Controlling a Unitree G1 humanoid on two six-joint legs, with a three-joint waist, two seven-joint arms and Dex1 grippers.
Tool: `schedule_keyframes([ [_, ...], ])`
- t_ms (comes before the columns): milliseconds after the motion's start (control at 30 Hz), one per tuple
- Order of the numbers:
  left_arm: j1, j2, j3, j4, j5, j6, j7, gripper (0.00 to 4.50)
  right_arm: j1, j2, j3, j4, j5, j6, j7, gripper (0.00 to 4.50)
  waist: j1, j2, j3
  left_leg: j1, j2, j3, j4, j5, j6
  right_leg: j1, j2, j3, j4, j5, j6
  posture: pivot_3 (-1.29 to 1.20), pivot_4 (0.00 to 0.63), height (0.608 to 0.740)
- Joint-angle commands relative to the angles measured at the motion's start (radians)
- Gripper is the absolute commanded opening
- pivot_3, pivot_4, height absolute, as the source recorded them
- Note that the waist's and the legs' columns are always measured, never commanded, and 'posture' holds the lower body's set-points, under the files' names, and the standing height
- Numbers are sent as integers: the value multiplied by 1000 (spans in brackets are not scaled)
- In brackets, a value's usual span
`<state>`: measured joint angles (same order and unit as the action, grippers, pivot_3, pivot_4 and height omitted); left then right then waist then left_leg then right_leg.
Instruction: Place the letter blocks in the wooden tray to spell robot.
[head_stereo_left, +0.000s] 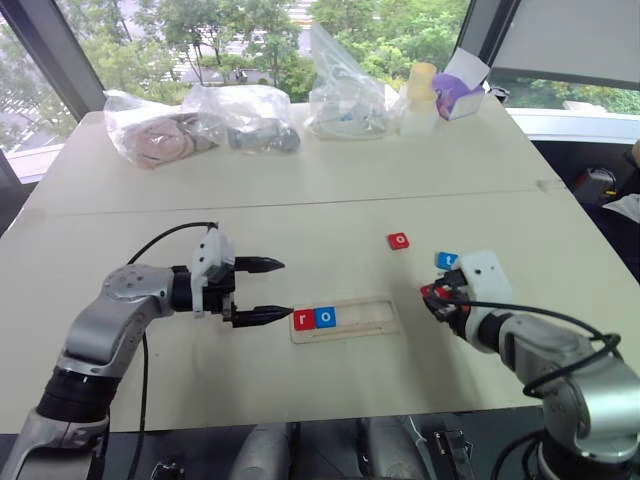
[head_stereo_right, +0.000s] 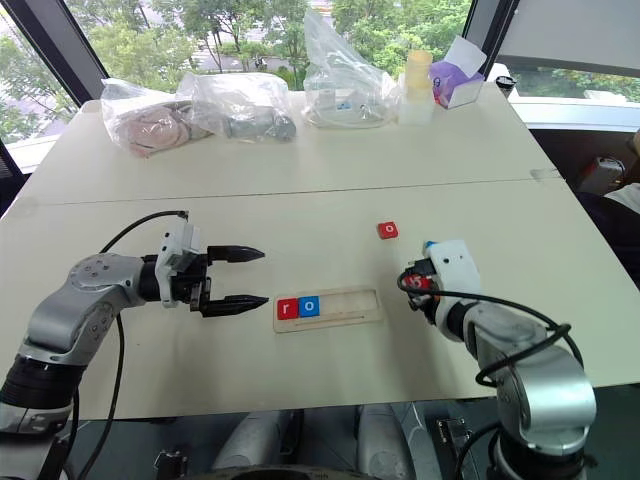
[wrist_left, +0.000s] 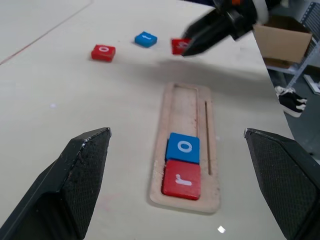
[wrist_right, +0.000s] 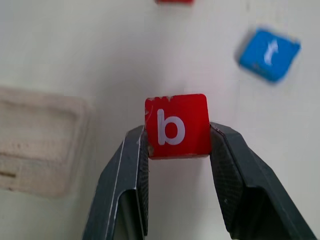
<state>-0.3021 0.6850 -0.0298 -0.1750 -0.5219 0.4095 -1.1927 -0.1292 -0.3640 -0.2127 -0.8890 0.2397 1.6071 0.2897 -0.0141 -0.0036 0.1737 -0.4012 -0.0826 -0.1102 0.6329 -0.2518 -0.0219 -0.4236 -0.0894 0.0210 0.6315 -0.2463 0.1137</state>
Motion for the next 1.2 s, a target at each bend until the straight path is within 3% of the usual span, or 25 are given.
schedule_keyframes([
  [33, -19, 0, -3, -2, 6, -22, -11, 4500, 28, 52, -40, -58, 14, 7, -52, 1130, -1, 0, 0, 0, 0, 0, 0, 0, 0, 0, 0, 0, 0, 0, 0, 0, 150, 740],
  [200, -31, -3, -4, 10, 14, -29, -11, 4500, 59, 93, -41, -58, 24, 7, -108, 1130, 1, 0, 0, 0, 1, 0, 0, 0, -1, 0, 1, 0, 0, 0, -1, 0, 150, 740],
  [333, -36, -7, -6, 13, 19, -30, -4, 4500, 45, 62, -36, -47, 49, 7, -103, 3118, 1, 0, 0, 0, 1, 0, 0, 0, -1, 0, 1, 0, 0, 0, -1, 0, 150, 740],
  [400, -37, -9, -4, 12, 18, -27, 0, 4500, 32, -40, -8, -61, 110, 7, -25, 4244, 0, 0, 0, 0, 1, 0, 0, 0, -1, 0, 1, 0, 0, 0, -1, 0, 150, 740],
  [433, -37, -9, -2, 11, 18, -26, 0, 4500, 24, -113, 5, -72, 153, 7, 37, 4422, 0, 0, 0, 0, 1, 0, 0, 0, -1, 0, 1, 0, 0, 0, -1, 0, 150, 740],
  [500, -38, -9, -2, 13, 21, -27, 1, 4500, 3, -284, 15, -74, 226, -36, 176, 4422, 0, 0, 0, 0, 1, 1, 0, 0, -1, 1, 1, -1, 0, 0, -1, 0, 150, 740],
  [600, -34, -5, -2, 6, 17, -25, -7, 4500, 24, -568, 24, 68, 203, -407, 443, 4422, 1, -1, 1, 0, 1, 1, 1, 0, 0, 2, 1, -2, -1, 0, 0, 0, 150, 740],
  [733, -29, -6, -4, -8, 12, -24, -10, 4500, 87, -744, 77, 322, 81, -885, 668, 4422, 2, -5, 3, 6, 4, 2, 1, 0, 0, 10, 2, -4, -4, 0, 0, 0, 150, 740],
  [933, 9, 4, 1, -67, 1, -24, -14, 4500, -32, -746, 220, 725, 0, -1291, 902, 4422, -4, -5, 4, 10, 5, 2, 1, -1, 1, 14, 2, -3, -6, 0, 0, 0, 150, 740],
  [1200, 65, 30, 9, -143, -17, -8, -17, 4500, -194, -657, 322, 975, -38, -1406, 1013, 4422, 4, -4, 5, 11, 6, 2, 0, -1, 1, 14, 2, -1, -5, 0, -1, 0, 150, 740],
])
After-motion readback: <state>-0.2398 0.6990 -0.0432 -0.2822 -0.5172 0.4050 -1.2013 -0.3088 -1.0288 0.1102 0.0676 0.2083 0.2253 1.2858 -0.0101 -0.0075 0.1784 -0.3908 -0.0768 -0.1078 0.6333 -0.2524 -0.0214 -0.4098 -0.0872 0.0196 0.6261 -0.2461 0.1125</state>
